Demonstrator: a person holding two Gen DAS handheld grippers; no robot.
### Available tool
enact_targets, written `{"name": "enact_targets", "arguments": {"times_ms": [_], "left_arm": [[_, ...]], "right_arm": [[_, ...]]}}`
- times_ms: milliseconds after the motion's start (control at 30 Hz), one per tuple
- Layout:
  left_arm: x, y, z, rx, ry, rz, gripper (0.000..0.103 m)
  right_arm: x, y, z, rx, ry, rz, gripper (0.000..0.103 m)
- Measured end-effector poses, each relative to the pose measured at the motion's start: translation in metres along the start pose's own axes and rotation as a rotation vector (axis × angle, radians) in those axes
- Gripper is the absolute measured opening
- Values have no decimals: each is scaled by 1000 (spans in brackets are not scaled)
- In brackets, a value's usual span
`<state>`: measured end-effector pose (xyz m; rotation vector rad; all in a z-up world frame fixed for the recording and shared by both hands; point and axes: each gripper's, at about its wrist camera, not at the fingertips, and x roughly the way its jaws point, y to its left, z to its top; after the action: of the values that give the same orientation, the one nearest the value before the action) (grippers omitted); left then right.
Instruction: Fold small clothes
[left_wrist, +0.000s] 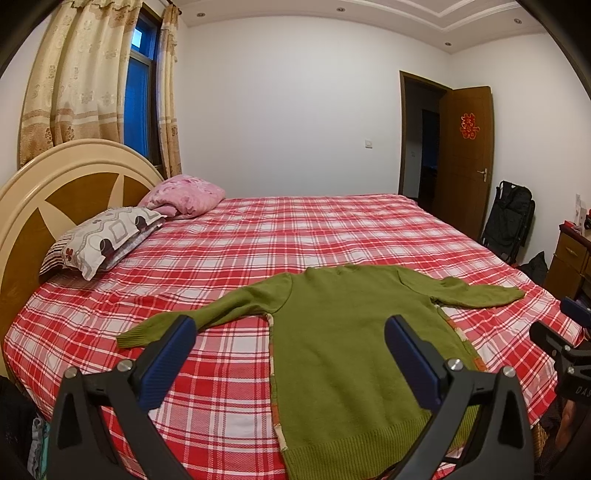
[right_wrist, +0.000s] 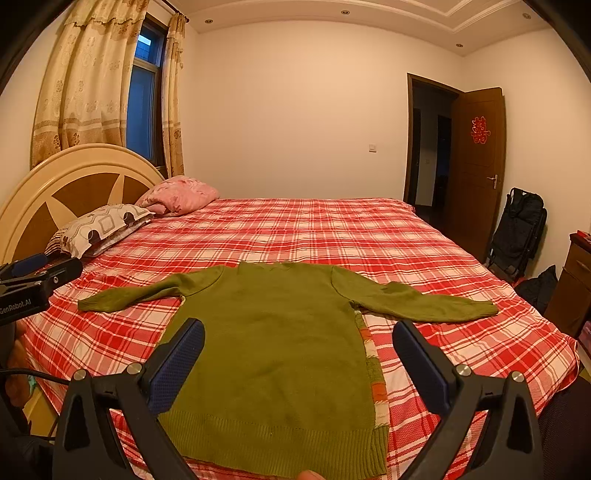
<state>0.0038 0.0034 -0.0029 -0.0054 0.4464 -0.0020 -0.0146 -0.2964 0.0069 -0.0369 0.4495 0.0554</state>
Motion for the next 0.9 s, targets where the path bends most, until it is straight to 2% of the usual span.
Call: {"name": "enact_targets", "arguments": {"times_ms": [900], "left_arm": [[2, 5, -1, -8, 10, 5, 103]], "right_arm": [[3, 2, -4, 1, 8, 5, 102]]}}
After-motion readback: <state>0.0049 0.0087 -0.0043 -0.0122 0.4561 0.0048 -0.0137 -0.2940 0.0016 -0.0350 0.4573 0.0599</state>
